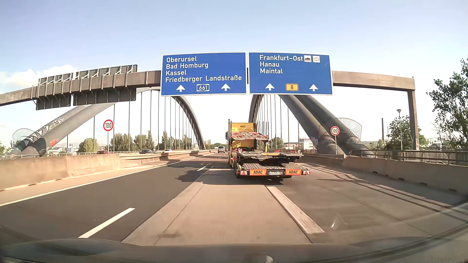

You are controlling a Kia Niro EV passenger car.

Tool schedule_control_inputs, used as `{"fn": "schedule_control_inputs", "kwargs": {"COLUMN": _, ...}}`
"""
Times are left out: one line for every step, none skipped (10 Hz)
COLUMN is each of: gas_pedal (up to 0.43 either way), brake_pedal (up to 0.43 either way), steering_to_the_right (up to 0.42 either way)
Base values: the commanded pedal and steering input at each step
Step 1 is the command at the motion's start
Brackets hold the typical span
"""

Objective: Follow the waypoints while adhering to traffic rules and regulations

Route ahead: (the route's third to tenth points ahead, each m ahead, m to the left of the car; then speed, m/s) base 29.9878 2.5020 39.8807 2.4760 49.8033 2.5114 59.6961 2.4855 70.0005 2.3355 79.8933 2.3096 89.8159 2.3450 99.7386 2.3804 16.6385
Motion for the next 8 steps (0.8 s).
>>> {"fn": "schedule_control_inputs", "kwargs": {"gas_pedal": 0.067, "brake_pedal": 0.0, "steering_to_the_right": -0.004}}
{"fn": "schedule_control_inputs", "kwargs": {"gas_pedal": 0.087, "brake_pedal": 0.0, "steering_to_the_right": -0.004}}
{"fn": "schedule_control_inputs", "kwargs": {"gas_pedal": 0.11, "brake_pedal": 0.0, "steering_to_the_right": -0.005}}
{"fn": "schedule_control_inputs", "kwargs": {"gas_pedal": 0.13, "brake_pedal": 0.0, "steering_to_the_right": -0.005}}
{"fn": "schedule_control_inputs", "kwargs": {"gas_pedal": 0.138, "brake_pedal": 0.0, "steering_to_the_right": -0.005}}
{"fn": "schedule_control_inputs", "kwargs": {"gas_pedal": 0.138, "brake_pedal": 0.0, "steering_to_the_right": -0.005}}
{"fn": "schedule_control_inputs", "kwargs": {"gas_pedal": 0.138, "brake_pedal": 0.0, "steering_to_the_right": -0.004}}
{"fn": "schedule_control_inputs", "kwargs": {"gas_pedal": 0.138, "brake_pedal": 0.0, "steering_to_the_right": -0.004}}
